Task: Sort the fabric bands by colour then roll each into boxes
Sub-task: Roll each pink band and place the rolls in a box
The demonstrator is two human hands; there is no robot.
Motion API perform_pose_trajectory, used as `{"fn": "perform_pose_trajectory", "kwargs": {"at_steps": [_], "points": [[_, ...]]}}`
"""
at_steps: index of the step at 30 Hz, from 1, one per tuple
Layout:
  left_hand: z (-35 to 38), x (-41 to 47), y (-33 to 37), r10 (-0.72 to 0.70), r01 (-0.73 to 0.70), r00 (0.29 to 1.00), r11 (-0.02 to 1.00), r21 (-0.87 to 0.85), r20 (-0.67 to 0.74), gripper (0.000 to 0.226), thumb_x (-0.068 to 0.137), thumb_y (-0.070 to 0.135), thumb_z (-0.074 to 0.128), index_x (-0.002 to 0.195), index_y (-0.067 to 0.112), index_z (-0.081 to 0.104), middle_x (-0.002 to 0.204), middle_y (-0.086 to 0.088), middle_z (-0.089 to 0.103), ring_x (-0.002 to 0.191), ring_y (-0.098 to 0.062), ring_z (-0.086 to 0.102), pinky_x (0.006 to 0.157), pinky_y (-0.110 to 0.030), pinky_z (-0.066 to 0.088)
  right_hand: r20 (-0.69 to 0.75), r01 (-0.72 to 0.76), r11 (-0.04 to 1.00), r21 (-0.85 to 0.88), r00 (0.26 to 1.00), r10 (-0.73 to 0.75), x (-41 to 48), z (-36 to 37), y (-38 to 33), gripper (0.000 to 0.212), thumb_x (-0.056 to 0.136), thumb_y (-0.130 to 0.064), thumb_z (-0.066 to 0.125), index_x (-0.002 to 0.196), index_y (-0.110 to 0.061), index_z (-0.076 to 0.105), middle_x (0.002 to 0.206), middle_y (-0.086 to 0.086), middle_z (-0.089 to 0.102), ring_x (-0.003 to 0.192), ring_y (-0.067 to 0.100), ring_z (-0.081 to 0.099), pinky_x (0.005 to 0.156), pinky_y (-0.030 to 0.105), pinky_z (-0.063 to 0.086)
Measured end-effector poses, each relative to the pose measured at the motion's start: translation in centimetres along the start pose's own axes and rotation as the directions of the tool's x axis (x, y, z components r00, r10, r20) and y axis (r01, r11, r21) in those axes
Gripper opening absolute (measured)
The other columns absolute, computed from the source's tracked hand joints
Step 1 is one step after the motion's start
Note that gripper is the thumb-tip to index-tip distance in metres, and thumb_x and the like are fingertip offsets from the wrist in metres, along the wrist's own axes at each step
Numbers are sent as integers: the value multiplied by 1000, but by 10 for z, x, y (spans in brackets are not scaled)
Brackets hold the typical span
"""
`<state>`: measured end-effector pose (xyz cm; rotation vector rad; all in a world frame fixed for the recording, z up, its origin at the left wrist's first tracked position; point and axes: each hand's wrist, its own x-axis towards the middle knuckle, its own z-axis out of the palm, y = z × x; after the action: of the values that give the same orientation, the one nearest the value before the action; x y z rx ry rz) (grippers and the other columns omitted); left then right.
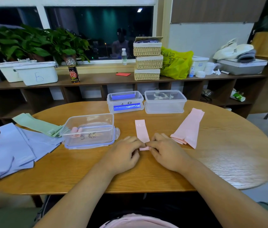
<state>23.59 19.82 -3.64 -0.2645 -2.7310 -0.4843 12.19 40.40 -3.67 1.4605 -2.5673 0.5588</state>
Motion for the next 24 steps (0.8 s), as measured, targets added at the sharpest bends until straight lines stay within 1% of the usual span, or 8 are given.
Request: {"fn": "perform_pose_trajectory", "kwargs": {"at_steps": [3,5,7,9,14,19,21,24], "points": [[1,1,-1,-34,34,999,999,-2,-8,39,97,21,55,133,32,66,121,21,62,112,-5,53,95,-32,50,-55,-51,996,69,997,55,1,1,1,36,107,-39,54,142,-39,59,110,-19,52,108,5,48,91,33,49],[1,2,-2,-41,41,999,999,16,5,39,98,23,55,134,32,66,122,20,62,112,-4,52,96,-33,50,-121,-89,987,135,987,105,-2,0,0,30,104,-33,59,134,-37,59,115,-21,54,109,0,50,90,28,50],[1,2,-2,-50,49,999,998,28,10,39,98,24,54,135,32,66,122,19,62,113,-4,51,96,-34,50,-143,-86,987,139,984,106,-6,-2,-1,23,102,-24,62,122,-36,61,114,-24,53,107,-2,48,85,21,46],[2,2,-2,-56,56,998,998,38,-1,40,99,24,54,136,32,66,121,19,62,112,-5,51,96,-33,50,-128,-47,993,109,990,61,-9,-1,-1,24,100,-18,61,115,-36,66,111,-24,55,105,-2,47,85,23,44],[4,3,-2,-86,86,996,995,58,-8,43,101,27,50,143,32,62,124,17,61,118,-7,49,101,-34,48,-106,-59,992,113,992,71,-5,2,3,30,101,-19,59,124,-36,68,117,-25,60,111,-2,47,96,28,48],[5,3,-4,-111,112,994,992,53,-15,52,101,32,47,152,33,51,144,16,53,136,-6,43,114,-35,44,-58,-120,966,230,989,137,1,4,9,38,102,-24,61,136,-41,60,127,-20,64,123,0,53,106,29,48],[5,3,-4,-136,137,990,990,38,-40,54,101,30,49,155,30,48,149,13,51,139,-7,42,116,-35,42,-40,-154,956,250,985,169,5,3,11,40,101,-27,63,136,-45,57,126,-16,64,120,0,58,105,27,49],[4,4,-4,-182,184,980,983,26,-75,52,101,27,52,153,28,48,146,10,54,136,-8,44,114,-33,43,-35,-157,967,201,985,168,11,3,10,36,100,-30,65,132,-43,60,124,-15,64,116,1,59,102,27,51]]}}
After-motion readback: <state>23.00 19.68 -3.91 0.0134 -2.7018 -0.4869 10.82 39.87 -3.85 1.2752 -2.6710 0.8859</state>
